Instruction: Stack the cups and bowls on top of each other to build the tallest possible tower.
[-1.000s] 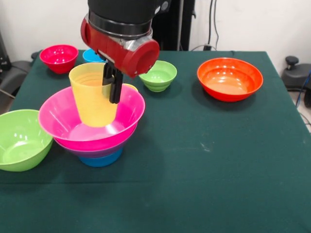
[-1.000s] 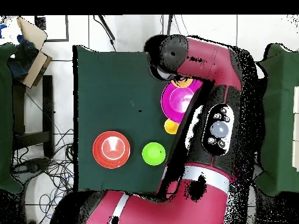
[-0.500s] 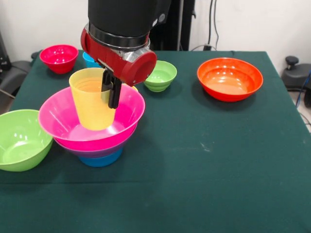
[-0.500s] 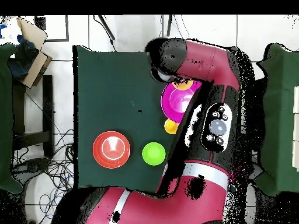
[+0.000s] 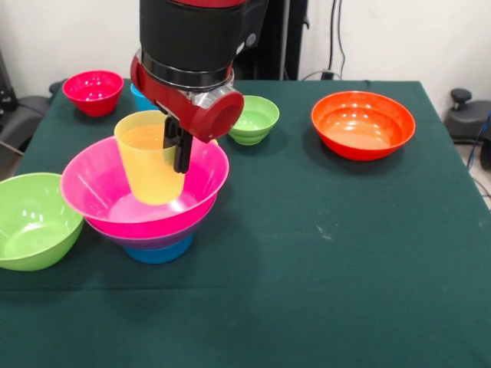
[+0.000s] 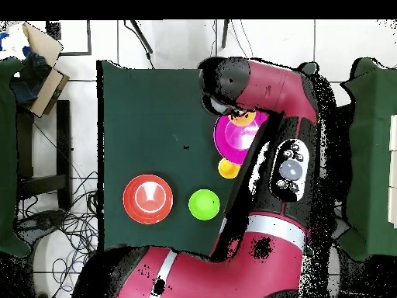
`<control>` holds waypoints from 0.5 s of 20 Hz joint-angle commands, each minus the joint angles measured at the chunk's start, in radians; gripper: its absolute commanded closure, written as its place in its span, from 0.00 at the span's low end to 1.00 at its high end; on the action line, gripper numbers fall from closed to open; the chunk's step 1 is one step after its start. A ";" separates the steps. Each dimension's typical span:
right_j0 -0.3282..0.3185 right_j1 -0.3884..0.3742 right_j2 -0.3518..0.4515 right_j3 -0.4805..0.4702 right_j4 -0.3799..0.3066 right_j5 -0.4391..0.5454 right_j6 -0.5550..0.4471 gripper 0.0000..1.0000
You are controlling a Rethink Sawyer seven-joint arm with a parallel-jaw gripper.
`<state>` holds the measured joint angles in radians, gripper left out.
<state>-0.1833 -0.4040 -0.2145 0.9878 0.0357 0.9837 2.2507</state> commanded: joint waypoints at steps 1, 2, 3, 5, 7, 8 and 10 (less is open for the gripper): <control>-0.016 0.010 0.130 0.126 -0.051 0.001 -0.165 1.00; -0.015 0.011 0.128 0.125 -0.055 0.004 -0.164 1.00; -0.014 0.011 0.126 0.123 -0.057 0.009 -0.164 1.00; -0.015 0.007 0.125 0.131 -0.061 0.007 -0.164 1.00; -0.013 0.004 0.122 0.140 -0.065 -0.005 -0.159 1.00; -0.015 0.004 0.124 0.145 -0.067 -0.020 -0.158 1.00; -0.014 0.008 0.120 0.147 -0.081 -0.058 -0.158 1.00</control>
<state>-0.1834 -0.4035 -0.2042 1.0328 0.0336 0.9835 2.2507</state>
